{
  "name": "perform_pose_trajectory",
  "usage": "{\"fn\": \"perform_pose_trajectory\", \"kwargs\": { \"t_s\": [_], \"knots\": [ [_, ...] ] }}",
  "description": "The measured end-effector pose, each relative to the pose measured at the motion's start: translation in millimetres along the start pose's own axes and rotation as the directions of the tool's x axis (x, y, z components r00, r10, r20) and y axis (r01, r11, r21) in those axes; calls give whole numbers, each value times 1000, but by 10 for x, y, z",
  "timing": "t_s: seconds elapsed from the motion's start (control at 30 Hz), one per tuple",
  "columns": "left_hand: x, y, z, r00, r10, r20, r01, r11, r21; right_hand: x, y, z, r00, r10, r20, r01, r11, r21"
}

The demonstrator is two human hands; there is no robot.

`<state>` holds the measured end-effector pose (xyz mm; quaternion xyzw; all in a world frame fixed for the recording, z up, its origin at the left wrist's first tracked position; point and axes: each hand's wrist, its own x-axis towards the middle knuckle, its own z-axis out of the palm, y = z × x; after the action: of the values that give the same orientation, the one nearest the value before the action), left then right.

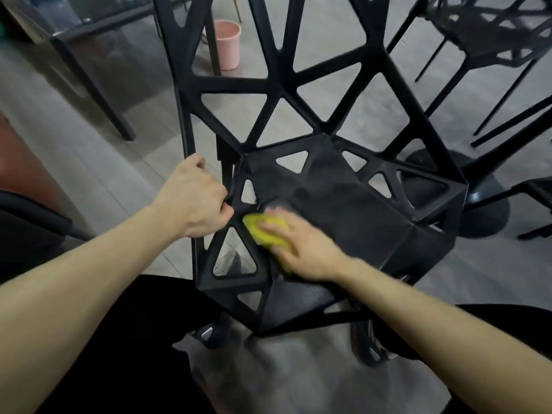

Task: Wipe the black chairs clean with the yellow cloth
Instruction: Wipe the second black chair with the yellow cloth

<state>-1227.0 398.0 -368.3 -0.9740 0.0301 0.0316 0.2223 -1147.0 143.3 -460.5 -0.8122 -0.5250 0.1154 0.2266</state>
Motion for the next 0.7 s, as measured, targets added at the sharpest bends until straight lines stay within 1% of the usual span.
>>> {"fn": "perform_pose_trajectory", "kwargs": {
  "t_s": [0.07, 0.1, 0.13, 0.17, 0.2, 0.23, 0.27, 0.3, 0.33, 0.37, 0.4, 0.43, 0.47, 0.5, 0.53, 0.57, 0.6, 0.63, 0.67, 0.7],
  "knots": [
    [-47, 34, -51, 998, 47, 45, -45, 998, -44, -277, -214, -21, 987, -139, 81, 134, 989, 63],
    [-70, 56, -58, 997, 68, 41, -66, 996, -54, -314, -149, -70, 975, -193, 106, 185, 979, 82],
    [-90, 68, -59, 996, 80, 35, -78, 996, -49, -251, 19, -136, 969, -225, 99, 220, 974, 61],
    [-106, 73, -61, 996, 79, 30, -77, 996, -45, -127, 275, -226, 976, -211, 59, 211, 977, 13],
    [-114, 85, -61, 997, 72, 26, -71, 997, -42, 29, 578, -338, 993, -116, -31, 114, 991, -65],
    [-122, 98, -61, 998, 61, 18, -60, 997, -39, 189, 878, -450, 989, 45, -143, -63, 991, -120],
    [-126, 109, -58, 999, 50, 15, -49, 998, -33, 335, 1124, -509, 945, 225, -237, -259, 958, -123],
    [-124, 113, -59, 999, 43, 14, -42, 999, -30, 461, 1189, -493, 865, 386, -321, -429, 900, -75],
    [-120, 116, -53, 999, 39, 11, -39, 998, -42, 561, 1102, -366, 811, 455, -368, -498, 867, -24],
    [-115, 117, -53, 999, 38, 13, -37, 997, -64, 601, 893, -175, 817, 427, -388, -469, 883, -16],
    [-107, 116, -55, 999, 40, 26, -38, 996, -83, 568, 562, 7, 890, 308, -336, -339, 940, -37],
    [-100, 115, -51, 998, 49, 34, -46, 995, -89, 477, 269, 172, 966, 126, -225, -138, 990, -34],
    [-101, 113, -42, 998, 60, 26, -57, 995, -85, 347, 28, 234, 995, -20, -97, 21, 1000, 13],
    [-106, 107, -35, 998, 63, 8, -62, 995, -83, 259, -26, 205, 992, -125, -10, 126, 990, 69],
    [-111, 108, -31, 998, 65, 6, -64, 995, -80, 256, 99, 88, 980, -200, 8, 198, 976, 95],
    [-107, 111, -27, 997, 67, 26, -65, 995, -78, 305, 329, -54, 981, -195, -11, 195, 979, 52],
    [-99, 109, -21, 996, 66, 54, -61, 995, -80, 370, 600, -196, 995, -83, -60, 83, 997, -4],
    [-99, 114, -10, 996, 60, 65, -54, 994, -97, 445, 865, -344, 982, 107, -156, -116, 992, -52],
    [-105, 124, -7, 997, 53, 61, -45, 992, -116, 528, 1077, -446, 913, 297, -279, -325, 944, -59],
    [-109, 125, -4, 998, 46, 52, -39, 992, -122, 615, 1140, -453, 821, 431, -374, -469, 883, -10]
  ]
}}
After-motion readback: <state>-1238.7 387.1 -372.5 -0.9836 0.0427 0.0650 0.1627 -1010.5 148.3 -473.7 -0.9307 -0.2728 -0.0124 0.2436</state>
